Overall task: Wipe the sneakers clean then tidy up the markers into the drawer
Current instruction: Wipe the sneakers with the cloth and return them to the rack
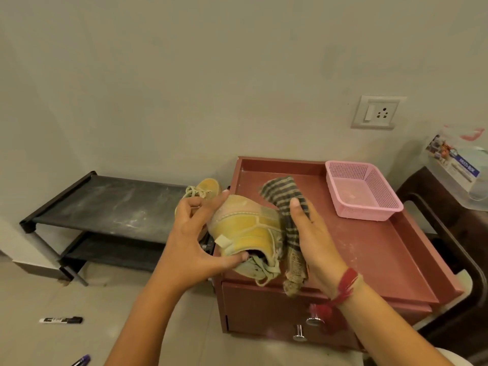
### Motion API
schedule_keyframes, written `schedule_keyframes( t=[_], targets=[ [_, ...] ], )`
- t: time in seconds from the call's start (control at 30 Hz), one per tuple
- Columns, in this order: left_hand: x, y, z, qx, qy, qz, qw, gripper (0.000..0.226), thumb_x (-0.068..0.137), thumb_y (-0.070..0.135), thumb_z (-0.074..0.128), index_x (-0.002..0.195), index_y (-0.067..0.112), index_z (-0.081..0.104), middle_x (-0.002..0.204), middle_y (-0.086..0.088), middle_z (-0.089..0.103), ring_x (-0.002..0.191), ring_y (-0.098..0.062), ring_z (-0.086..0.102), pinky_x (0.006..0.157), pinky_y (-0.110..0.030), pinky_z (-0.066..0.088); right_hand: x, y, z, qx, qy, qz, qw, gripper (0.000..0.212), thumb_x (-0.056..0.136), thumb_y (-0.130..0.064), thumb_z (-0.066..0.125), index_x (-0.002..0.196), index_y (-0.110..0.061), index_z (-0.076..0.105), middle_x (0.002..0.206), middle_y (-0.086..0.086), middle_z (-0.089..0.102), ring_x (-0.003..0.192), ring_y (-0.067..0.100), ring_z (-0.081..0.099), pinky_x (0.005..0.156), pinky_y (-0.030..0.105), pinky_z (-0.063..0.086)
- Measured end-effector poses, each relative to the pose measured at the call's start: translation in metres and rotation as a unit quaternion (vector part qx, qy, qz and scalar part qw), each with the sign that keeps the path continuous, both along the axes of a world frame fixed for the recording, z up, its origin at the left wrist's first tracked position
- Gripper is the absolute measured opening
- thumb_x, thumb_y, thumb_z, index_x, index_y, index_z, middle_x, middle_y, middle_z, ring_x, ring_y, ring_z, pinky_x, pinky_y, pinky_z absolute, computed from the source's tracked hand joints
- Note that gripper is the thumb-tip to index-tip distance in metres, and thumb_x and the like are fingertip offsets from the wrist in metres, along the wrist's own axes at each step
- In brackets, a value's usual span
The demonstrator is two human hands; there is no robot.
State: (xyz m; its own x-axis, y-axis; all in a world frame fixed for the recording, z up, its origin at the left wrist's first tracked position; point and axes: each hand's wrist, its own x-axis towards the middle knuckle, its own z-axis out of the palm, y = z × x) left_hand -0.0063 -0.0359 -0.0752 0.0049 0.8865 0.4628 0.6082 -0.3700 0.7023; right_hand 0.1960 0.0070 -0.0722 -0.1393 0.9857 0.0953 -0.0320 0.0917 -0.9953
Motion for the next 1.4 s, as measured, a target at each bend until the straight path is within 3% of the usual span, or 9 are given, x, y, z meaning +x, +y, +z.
schedule_keyframes(
  t=[0.13,0.27,0.53,0.77,0.93,1.0,1.1,1.27,1.4],
  targets=[
    [-0.001,-0.003,-0.003,-0.037,0.011,0.001,0.999,0.094,0.055,0.051,0.077,0.137,0.047,0.032,0.127,0.019,0.031,0.119,0.004,0.039,0.086,-0.008,0.041,-0.016,0.000,-0.022,0.079,-0.155,0.003,0.985,0.041,0.092,-0.055,0.041,0.131,-0.042,0.044,0.143,-0.011,0.042,0.136,0.009,0.033,0.113,0.041,0.029],
    [-0.005,-0.004,-0.008,-0.067,0.036,-0.009,0.997,0.091,0.060,0.039,0.080,0.134,0.043,0.025,0.124,0.033,0.031,0.112,0.011,0.041,0.079,-0.005,0.042,-0.027,-0.011,-0.029,0.160,-0.277,0.051,0.946,0.033,0.086,-0.065,0.026,0.119,-0.065,0.025,0.145,-0.029,0.022,0.139,-0.007,0.004,0.118,0.031,0.001],
    [0.018,0.005,-0.029,-0.112,0.103,0.028,0.988,0.080,0.049,0.039,0.080,0.113,0.032,0.033,0.103,0.012,0.048,0.086,-0.004,0.053,0.065,-0.020,0.047,-0.013,-0.005,-0.040,0.211,-0.451,0.046,0.866,0.051,0.091,-0.061,0.017,0.140,-0.049,0.026,0.151,-0.027,0.013,0.143,0.001,0.000,0.116,0.033,-0.007],
    [0.030,0.010,-0.032,-0.042,0.123,0.038,0.991,0.069,0.062,0.028,0.078,0.119,0.017,0.041,0.107,0.006,0.046,0.093,-0.009,0.050,0.067,-0.009,0.039,-0.023,-0.019,-0.047,0.256,-0.470,0.075,0.841,0.051,0.091,-0.055,0.017,0.141,-0.048,0.024,0.153,-0.027,0.004,0.144,0.006,-0.008,0.115,0.040,-0.011],
    [0.029,0.007,-0.032,-0.075,0.190,0.056,0.977,0.078,0.050,0.042,0.080,0.114,0.023,0.040,0.101,0.009,0.043,0.083,-0.008,0.048,0.059,-0.015,0.037,-0.004,0.011,-0.044,0.158,-0.433,-0.034,0.887,0.059,0.086,-0.065,0.015,0.139,-0.045,0.033,0.152,-0.023,0.019,0.145,0.012,0.001,0.116,0.051,0.010],
    [0.029,0.006,-0.031,-0.049,0.218,0.070,0.972,0.065,0.054,0.045,0.073,0.108,0.021,0.043,0.097,0.007,0.047,0.081,-0.012,0.050,0.063,-0.019,0.039,-0.013,-0.005,-0.043,0.180,-0.416,0.023,0.891,0.053,0.089,-0.061,0.019,0.139,-0.046,0.031,0.152,-0.024,0.017,0.145,0.010,-0.003,0.118,0.046,0.002],
    [0.023,0.005,-0.029,-0.010,0.239,0.094,0.967,0.055,0.059,0.051,0.059,0.101,0.016,0.048,0.091,0.004,0.052,0.082,-0.016,0.052,0.072,-0.028,0.045,-0.017,-0.022,-0.046,0.264,-0.458,0.103,0.842,0.049,0.091,-0.056,0.017,0.140,-0.052,0.022,0.151,-0.030,0.005,0.143,0.004,-0.008,0.115,0.035,-0.009],
    [0.018,0.001,-0.032,-0.102,0.230,0.111,0.961,0.078,0.050,0.046,0.080,0.111,0.022,0.037,0.100,0.008,0.040,0.083,-0.012,0.048,0.061,-0.026,0.044,0.001,0.025,-0.052,0.169,-0.456,-0.007,0.874,0.057,0.087,-0.063,0.016,0.140,-0.046,0.030,0.154,-0.021,0.014,0.145,0.011,0.001,0.117,0.049,0.010],
    [0.027,0.002,-0.033,-0.123,0.237,0.125,0.956,0.080,0.054,0.040,0.082,0.115,0.024,0.032,0.108,0.007,0.039,0.090,-0.011,0.049,0.064,-0.024,0.045,-0.019,0.010,-0.059,0.178,-0.434,0.001,0.883,0.054,0.089,-0.061,0.020,0.140,-0.044,0.032,0.154,-0.018,0.018,0.145,0.018,-0.004,0.117,0.048,0.001]
  ],
)
